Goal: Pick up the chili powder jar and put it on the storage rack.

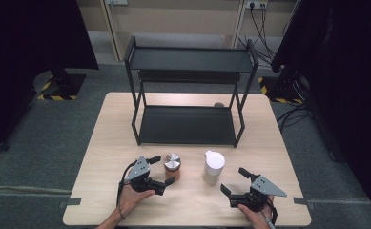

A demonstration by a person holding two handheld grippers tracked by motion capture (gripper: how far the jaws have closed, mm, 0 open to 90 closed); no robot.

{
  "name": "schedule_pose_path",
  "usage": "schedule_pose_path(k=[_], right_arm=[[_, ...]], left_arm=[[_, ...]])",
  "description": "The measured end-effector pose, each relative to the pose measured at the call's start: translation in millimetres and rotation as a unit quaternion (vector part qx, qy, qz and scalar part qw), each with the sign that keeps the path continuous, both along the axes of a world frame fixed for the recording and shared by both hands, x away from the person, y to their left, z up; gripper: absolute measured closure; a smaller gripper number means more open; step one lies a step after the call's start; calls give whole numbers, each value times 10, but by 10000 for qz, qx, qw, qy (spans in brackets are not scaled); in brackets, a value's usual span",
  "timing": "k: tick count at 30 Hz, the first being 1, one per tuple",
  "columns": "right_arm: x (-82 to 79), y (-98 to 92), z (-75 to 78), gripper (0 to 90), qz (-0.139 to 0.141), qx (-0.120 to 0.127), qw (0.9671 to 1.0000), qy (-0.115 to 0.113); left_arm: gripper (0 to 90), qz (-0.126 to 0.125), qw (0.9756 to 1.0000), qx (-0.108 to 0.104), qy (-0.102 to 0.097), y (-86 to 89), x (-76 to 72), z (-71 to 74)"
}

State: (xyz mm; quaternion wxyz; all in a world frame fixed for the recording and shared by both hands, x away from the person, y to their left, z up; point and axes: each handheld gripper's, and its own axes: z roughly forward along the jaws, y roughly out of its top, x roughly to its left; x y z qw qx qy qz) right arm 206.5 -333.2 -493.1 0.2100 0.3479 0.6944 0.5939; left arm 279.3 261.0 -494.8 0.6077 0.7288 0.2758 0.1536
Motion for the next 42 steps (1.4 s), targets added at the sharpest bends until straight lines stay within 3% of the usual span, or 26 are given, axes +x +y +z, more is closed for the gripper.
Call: schedule_pose_path(k=[10,21,24,33,34,42], right_arm=[[1,2,-2,4,10,3,10000,5],[3,3,-3,4,21,11,10000,15],[4,5,-4,4,26,12,10000,18],[5,4,-7,4,34,22,10000,13],[6,4,-7,4,31,21,10000,14],[7,4,-8,4,30,28,10000,20]], left_arm=[[34,-33,10000,56,46,-83,81,-5],[217,-135,9996,238,67,-157,172,24],[291,-51,9993,368,43,-199,160,44],[303,59,9991,428,-12,-246,102,88],[303,83,9990,427,-85,-246,85,117],[304,111,9994,315,-72,-197,93,299]])
